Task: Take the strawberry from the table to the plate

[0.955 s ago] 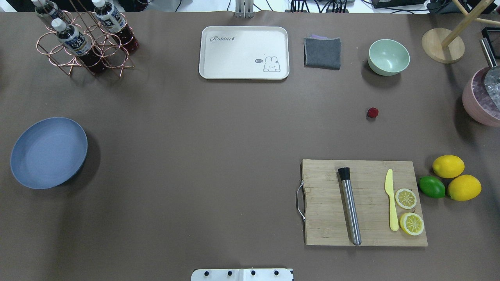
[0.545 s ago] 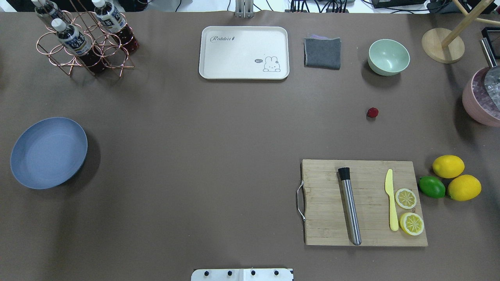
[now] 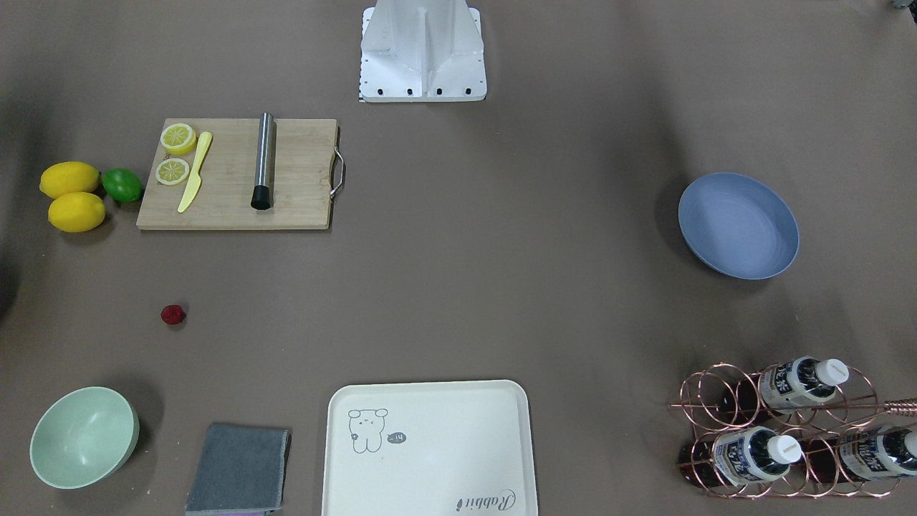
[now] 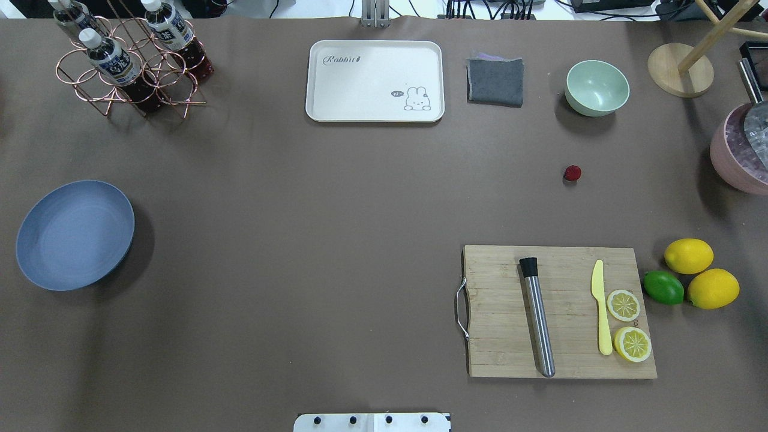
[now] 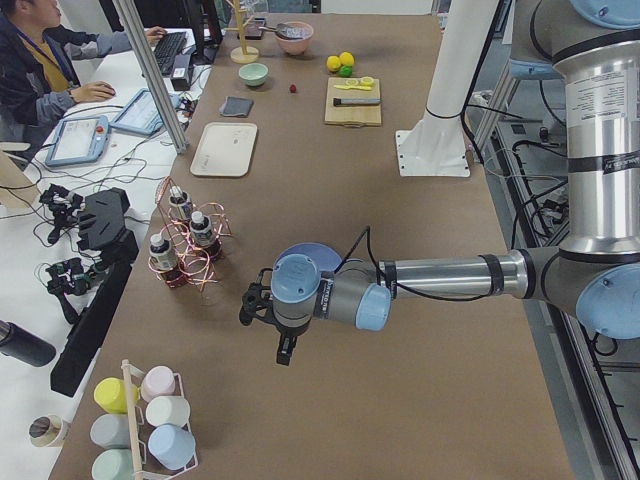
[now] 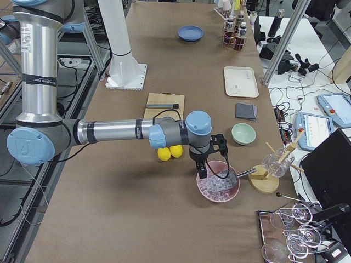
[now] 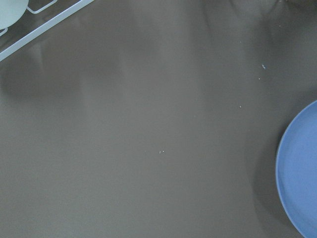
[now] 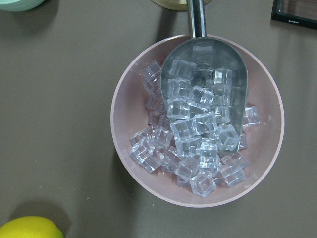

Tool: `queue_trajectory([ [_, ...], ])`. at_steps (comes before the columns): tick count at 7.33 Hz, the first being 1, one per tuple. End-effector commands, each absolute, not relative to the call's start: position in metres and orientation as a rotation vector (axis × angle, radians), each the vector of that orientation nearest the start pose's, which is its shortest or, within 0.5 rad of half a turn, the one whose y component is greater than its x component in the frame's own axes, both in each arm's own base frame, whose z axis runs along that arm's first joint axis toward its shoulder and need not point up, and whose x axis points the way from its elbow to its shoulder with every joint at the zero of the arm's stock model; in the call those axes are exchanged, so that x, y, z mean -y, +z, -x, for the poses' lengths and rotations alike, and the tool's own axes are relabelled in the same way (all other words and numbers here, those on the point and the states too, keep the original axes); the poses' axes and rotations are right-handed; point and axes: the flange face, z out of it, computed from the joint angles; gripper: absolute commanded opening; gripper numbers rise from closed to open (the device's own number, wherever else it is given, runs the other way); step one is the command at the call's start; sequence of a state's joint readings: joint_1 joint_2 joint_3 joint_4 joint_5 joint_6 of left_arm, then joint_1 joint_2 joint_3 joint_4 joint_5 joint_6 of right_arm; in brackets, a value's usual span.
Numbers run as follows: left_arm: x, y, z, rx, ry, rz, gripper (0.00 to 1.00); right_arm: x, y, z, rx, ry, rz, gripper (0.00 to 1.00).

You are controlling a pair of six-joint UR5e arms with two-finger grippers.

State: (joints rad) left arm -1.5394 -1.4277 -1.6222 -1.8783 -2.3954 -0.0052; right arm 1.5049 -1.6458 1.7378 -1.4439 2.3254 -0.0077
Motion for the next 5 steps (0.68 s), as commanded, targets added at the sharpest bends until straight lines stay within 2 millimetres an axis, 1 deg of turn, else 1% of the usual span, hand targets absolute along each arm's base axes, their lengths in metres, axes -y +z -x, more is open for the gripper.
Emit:
queue_trajectory([
  [1, 0.441, 0.666, 0.045, -0.827, 0.11, -0.186, 0.97, 0.465, 0.61, -0.033, 0.783, -0.154, -0.193, 1.0],
  [2, 0.444, 0.66, 0.039, -0.827, 0.11, -0.218, 0.97, 0.462, 0.611, -0.03, 0.793, -0.163, -0.196, 1.0],
  [3, 0.444, 0.66, 0.022, -0.851, 0.057, -0.217, 0.97, 0.46, 0.611, -0.027, 0.811, -0.173, -0.209, 1.0],
  [4, 0.444, 0.665, -0.021, -0.872, 0.116, -0.226, 0.97, 0.456, 0.613, -0.026, 0.818, -0.169, -0.202, 1.0],
  [5, 0.445, 0.669, -0.047, -0.87, 0.127, -0.223, 0.97, 0.455, 0.616, -0.026, 0.817, -0.167, -0.198, 1.0],
])
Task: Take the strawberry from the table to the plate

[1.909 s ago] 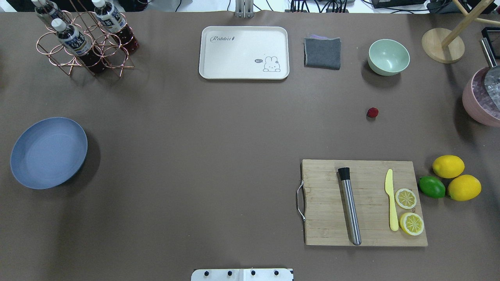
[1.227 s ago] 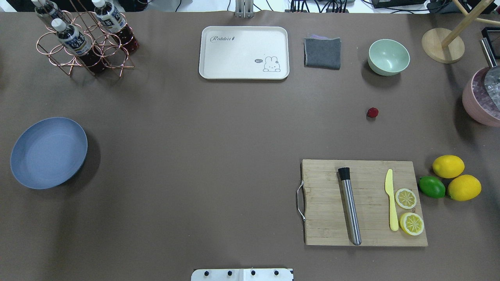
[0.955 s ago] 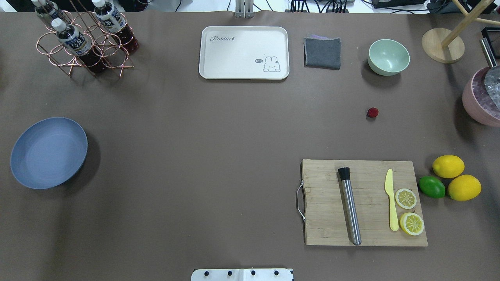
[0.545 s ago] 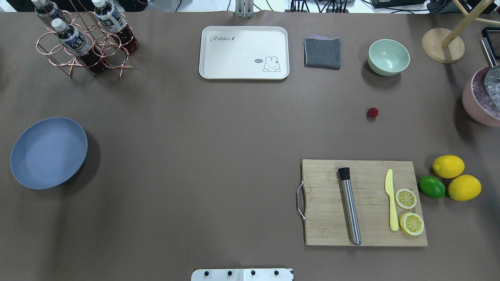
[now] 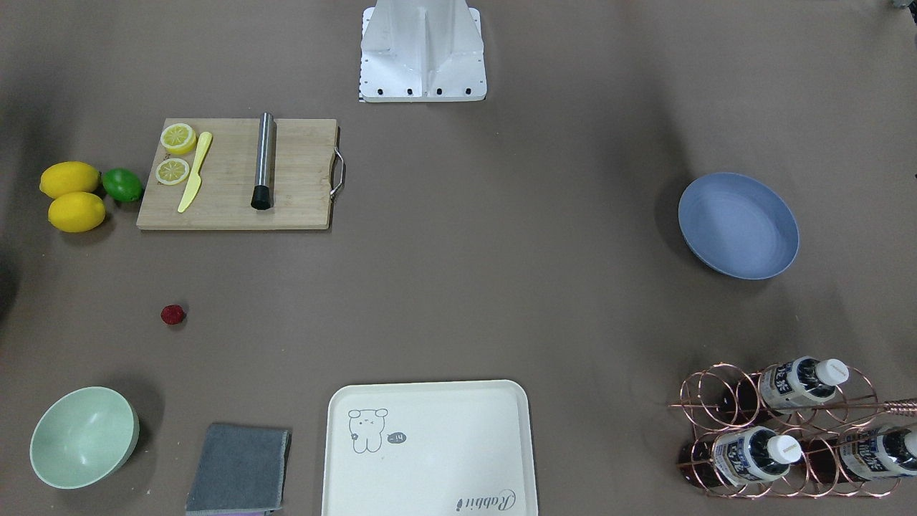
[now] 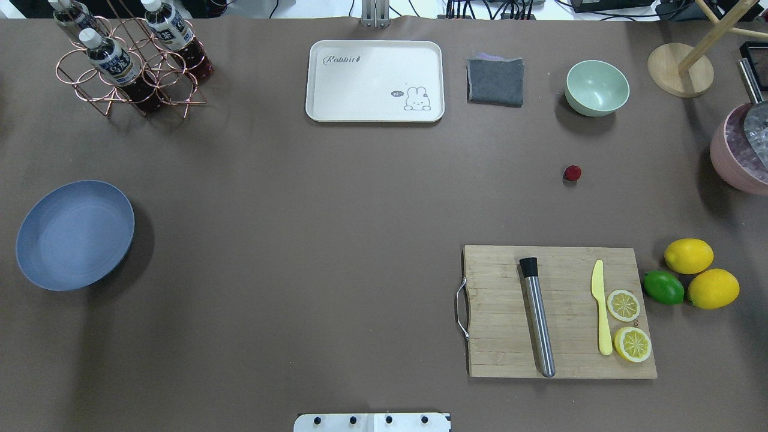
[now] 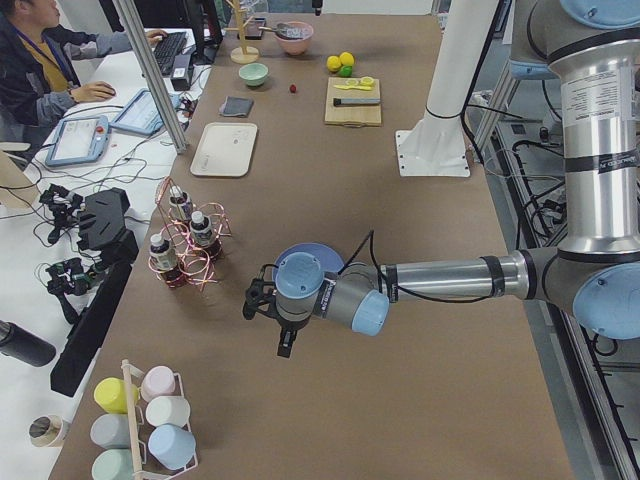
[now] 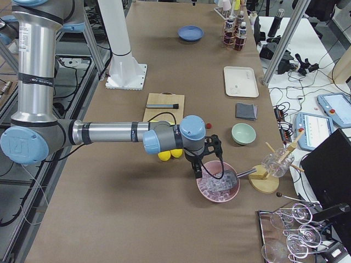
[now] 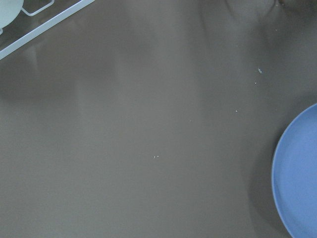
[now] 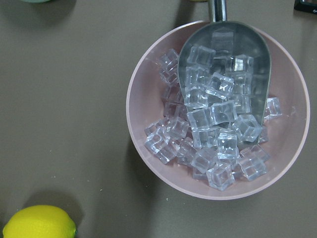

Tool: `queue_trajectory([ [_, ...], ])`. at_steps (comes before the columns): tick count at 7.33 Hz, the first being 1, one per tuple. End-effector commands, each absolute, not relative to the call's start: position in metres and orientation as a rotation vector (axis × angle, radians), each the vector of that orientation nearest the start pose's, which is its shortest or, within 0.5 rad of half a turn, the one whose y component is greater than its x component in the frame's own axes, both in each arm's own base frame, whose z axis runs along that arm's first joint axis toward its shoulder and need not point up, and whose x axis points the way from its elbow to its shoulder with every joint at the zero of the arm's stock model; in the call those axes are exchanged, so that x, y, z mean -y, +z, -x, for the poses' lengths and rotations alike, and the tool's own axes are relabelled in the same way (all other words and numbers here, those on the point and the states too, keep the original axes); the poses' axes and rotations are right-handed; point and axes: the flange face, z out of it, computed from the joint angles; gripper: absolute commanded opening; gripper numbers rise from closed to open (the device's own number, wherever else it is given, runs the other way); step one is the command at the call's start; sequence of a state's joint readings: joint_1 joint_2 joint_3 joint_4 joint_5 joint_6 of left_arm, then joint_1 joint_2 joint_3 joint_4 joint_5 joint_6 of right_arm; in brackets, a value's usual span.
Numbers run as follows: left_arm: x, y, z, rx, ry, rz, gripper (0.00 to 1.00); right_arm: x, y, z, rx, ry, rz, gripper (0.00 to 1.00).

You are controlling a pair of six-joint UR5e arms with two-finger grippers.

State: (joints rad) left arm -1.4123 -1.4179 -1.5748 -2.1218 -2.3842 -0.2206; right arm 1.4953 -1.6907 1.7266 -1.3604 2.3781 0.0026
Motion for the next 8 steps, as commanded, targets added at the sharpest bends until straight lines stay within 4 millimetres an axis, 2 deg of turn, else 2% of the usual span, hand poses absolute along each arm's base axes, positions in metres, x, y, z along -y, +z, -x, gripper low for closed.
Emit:
queue_trajectory([
  [1, 0.442, 0.666, -0.083, -0.859, 0.116, -0.207, 0.97, 0.456, 0.615, -0.021, 0.818, -0.179, -0.195, 1.0],
  [2, 0.438, 0.663, -0.107, -0.888, 0.133, -0.212, 0.97, 0.457, 0.615, -0.017, 0.818, -0.188, -0.192, 1.0],
  [4, 0.436, 0.679, -0.15, -0.886, 0.138, -0.245, 0.91, 0.457, 0.616, -0.012, 0.811, -0.197, -0.188, 1.0],
  [5, 0.447, 0.683, -0.16, -0.899, 0.143, -0.248, 0.81, 0.457, 0.618, -0.012, 0.81, -0.197, -0.183, 0.99],
  [6, 0.452, 0.679, -0.163, -0.904, 0.145, -0.255, 0.63, 0.457, 0.617, -0.011, 0.811, -0.196, -0.184, 0.99],
  [7, 0.452, 0.675, -0.164, -0.91, 0.147, -0.257, 0.25, 0.457, 0.617, -0.011, 0.814, -0.195, -0.183, 0.99],
  [8, 0.451, 0.67, -0.167, -0.949, 0.146, -0.227, 0.0, 0.458, 0.616, -0.011, 0.813, -0.195, -0.185, 0.99],
])
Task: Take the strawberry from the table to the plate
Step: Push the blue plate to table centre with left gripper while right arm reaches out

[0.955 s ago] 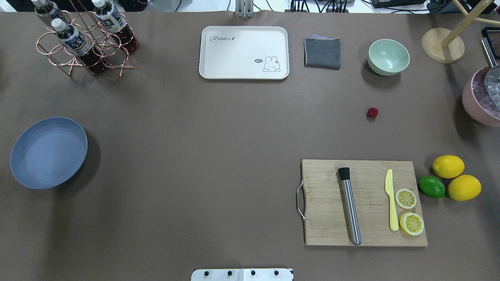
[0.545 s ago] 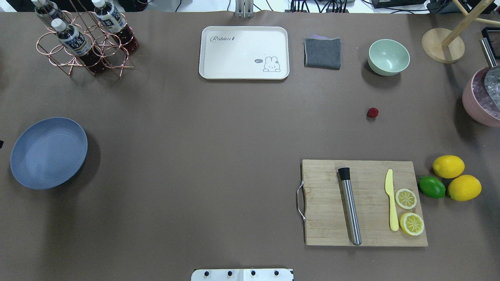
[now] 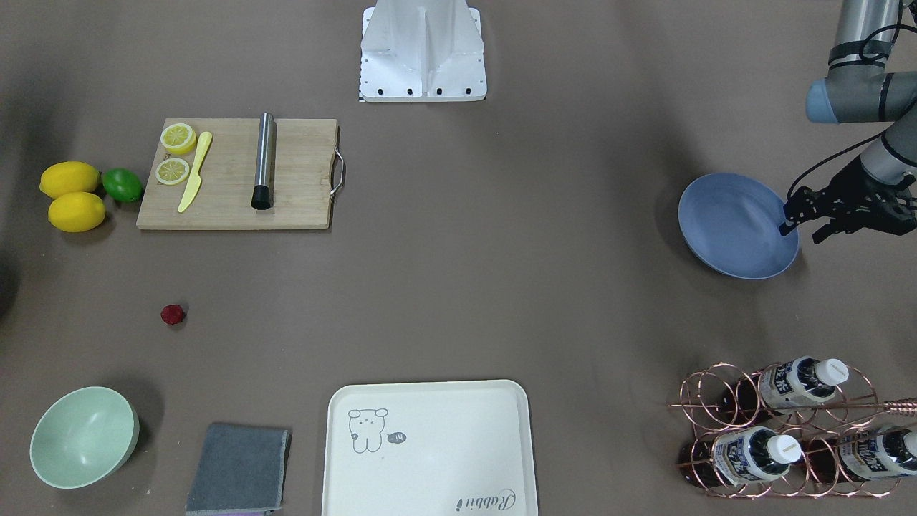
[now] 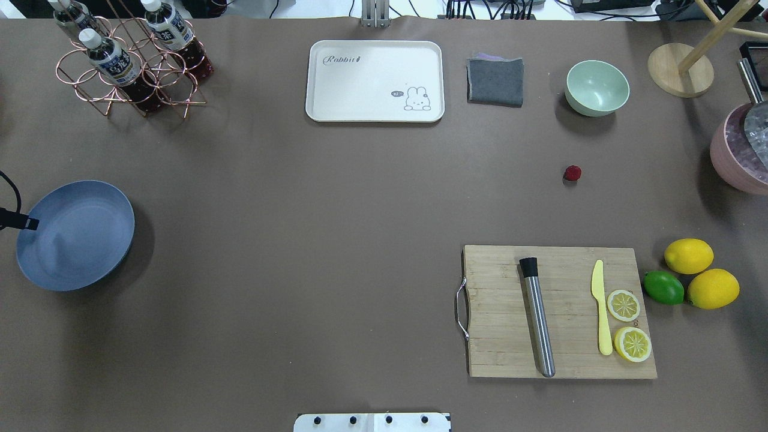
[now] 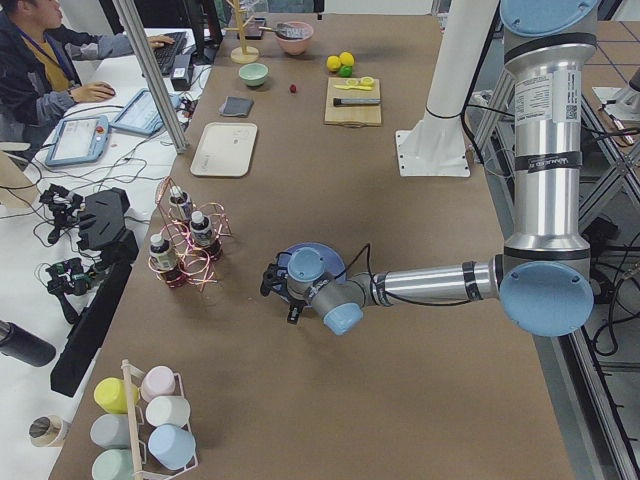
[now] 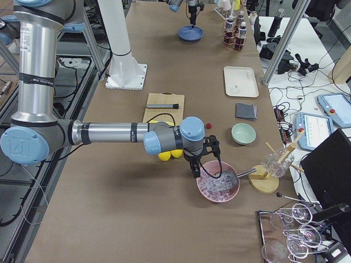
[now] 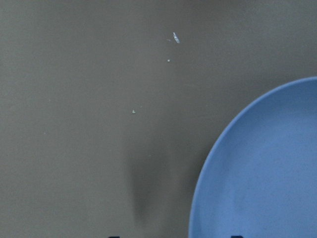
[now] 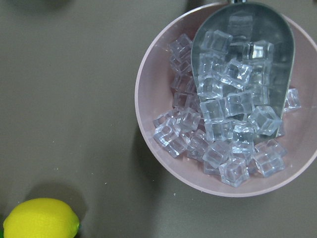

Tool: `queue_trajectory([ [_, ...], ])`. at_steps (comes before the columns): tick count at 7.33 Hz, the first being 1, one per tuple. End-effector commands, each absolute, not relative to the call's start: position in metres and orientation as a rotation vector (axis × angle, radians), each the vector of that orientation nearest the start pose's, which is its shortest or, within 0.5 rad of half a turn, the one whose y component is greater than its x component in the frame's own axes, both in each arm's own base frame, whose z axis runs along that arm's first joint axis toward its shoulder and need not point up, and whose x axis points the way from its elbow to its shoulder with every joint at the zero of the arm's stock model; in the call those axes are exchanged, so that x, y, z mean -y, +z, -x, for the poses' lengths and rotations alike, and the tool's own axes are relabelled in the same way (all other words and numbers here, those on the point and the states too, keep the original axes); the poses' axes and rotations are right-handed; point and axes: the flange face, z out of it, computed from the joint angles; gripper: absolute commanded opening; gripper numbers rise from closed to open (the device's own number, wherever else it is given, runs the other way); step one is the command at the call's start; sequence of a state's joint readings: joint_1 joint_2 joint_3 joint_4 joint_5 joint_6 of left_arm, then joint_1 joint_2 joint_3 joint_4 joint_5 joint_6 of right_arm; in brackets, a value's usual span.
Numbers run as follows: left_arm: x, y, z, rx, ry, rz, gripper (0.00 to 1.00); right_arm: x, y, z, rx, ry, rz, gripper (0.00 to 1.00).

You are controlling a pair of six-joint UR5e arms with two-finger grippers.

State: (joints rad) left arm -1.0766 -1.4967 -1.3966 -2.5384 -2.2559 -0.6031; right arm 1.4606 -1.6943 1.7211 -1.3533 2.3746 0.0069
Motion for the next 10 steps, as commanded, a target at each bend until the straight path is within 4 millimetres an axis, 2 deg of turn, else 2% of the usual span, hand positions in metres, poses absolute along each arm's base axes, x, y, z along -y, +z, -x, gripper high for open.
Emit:
queue_trajectory([
  [1, 0.45, 0.666, -0.169, -0.976, 0.126, -0.201, 0.0, 0.46, 0.615, -0.011, 0.813, -0.193, -0.185, 0.99],
  [2, 0.45, 0.663, -0.169, -0.981, 0.122, -0.201, 0.0, 0.462, 0.61, -0.01, 0.821, -0.153, -0.176, 0.99],
  [3, 0.454, 0.651, -0.174, -1.018, 0.137, -0.177, 0.0, 0.47, 0.597, -0.01, 0.826, -0.133, -0.19, 0.99],
  [4, 0.47, 0.618, -0.184, -1.106, 0.101, -0.124, 0.0, 0.485, 0.585, -0.008, 0.828, -0.14, -0.21, 0.99],
  [5, 0.489, 0.574, -0.195, -1.165, 0.034, -0.104, 0.0, 0.505, 0.565, 0.005, 0.837, -0.129, -0.214, 0.99],
  [6, 0.505, 0.531, -0.21, -1.209, -0.031, -0.087, 0.0, 0.524, 0.54, 0.031, 0.853, -0.107, -0.209, 0.98],
  [7, 0.511, 0.494, -0.236, -1.245, -0.067, -0.058, 0.0, 0.54, 0.519, 0.063, 0.868, -0.104, -0.191, 0.98],
  [8, 0.503, 0.467, -0.283, -1.241, -0.096, -0.069, 0.0, 0.557, 0.504, 0.084, 0.875, -0.102, -0.185, 0.98],
  [9, 0.491, 0.431, -0.335, -1.241, -0.121, -0.053, 0.0, 0.571, 0.493, 0.112, 0.853, -0.107, -0.181, 0.98],
  [10, 0.486, 0.385, -0.359, -1.212, -0.15, -0.056, 0.0, 0.581, 0.483, 0.146, 0.825, -0.105, -0.175, 0.97],
])
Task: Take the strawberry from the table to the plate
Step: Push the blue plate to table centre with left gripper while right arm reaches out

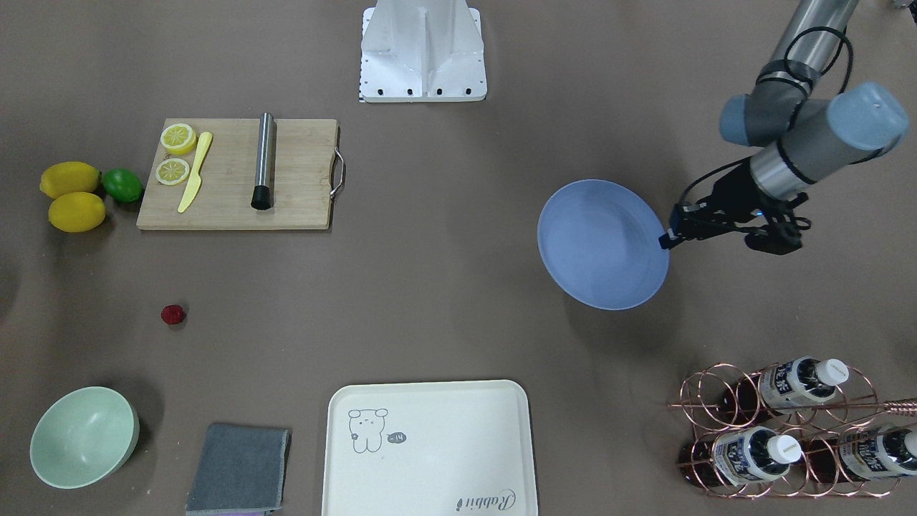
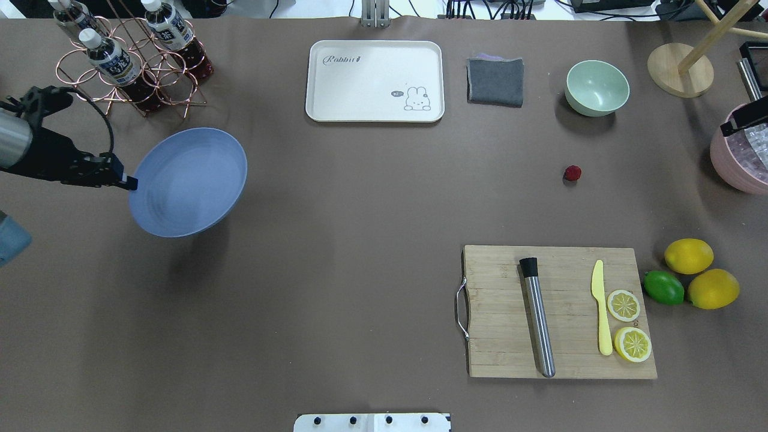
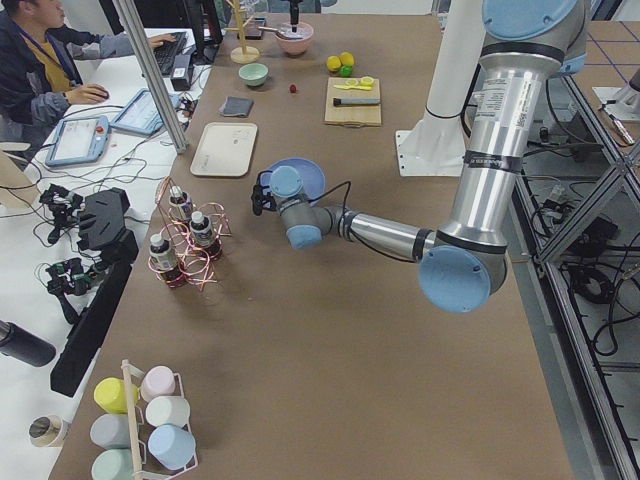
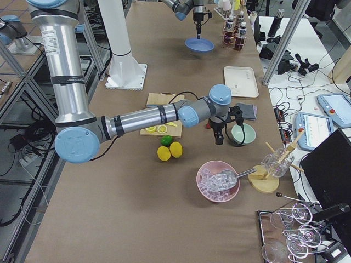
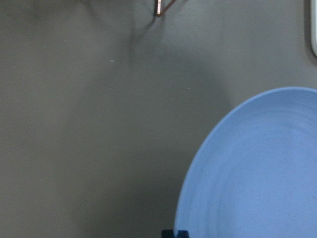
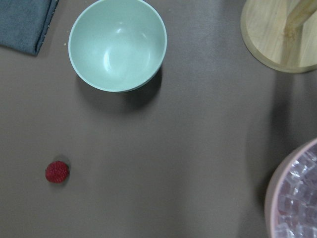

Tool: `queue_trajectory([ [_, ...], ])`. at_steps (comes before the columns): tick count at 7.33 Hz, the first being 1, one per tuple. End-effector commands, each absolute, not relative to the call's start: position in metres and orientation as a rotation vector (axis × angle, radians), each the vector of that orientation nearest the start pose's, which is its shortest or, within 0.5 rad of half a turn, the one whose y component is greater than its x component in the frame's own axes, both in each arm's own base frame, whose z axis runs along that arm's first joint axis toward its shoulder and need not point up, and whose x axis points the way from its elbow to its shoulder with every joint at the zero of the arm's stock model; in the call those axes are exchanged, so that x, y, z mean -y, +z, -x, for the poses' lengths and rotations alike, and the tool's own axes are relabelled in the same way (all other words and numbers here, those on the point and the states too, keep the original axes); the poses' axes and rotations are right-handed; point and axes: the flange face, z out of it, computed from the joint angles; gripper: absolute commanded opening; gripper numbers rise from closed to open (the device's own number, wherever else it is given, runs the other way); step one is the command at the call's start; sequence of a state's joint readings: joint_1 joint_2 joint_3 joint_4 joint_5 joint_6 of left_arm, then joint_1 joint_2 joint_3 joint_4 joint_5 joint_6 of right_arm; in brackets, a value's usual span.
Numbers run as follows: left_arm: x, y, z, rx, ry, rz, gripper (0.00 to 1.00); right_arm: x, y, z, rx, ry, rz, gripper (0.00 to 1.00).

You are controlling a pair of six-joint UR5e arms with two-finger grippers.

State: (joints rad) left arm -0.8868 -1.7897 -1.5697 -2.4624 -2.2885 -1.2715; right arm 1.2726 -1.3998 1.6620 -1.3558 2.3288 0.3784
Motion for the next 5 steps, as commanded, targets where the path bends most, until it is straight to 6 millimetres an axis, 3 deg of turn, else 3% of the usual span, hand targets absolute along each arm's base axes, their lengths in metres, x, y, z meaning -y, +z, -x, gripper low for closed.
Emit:
queue_trajectory([
  [1, 0.47, 0.346, -0.395, -1.177, -0.154, -0.09, 0.0, 0.584, 0.479, 0.17, 0.82, -0.112, -0.16, 0.96],
  [2, 0.447, 0.317, -0.443, -1.167, -0.192, -0.071, 0.0, 0.586, 0.474, 0.191, 0.82, -0.134, -0.151, 0.96],
  [3, 0.429, 0.3, -0.476, -1.151, -0.197, -0.083, 0.0, 0.592, 0.469, 0.22, 0.824, -0.144, -0.128, 0.96],
  [5, 0.396, 0.288, -0.515, -1.146, -0.218, -0.086, 0.0, 0.583, 0.469, 0.253, 0.811, -0.166, -0.106, 0.96],
])
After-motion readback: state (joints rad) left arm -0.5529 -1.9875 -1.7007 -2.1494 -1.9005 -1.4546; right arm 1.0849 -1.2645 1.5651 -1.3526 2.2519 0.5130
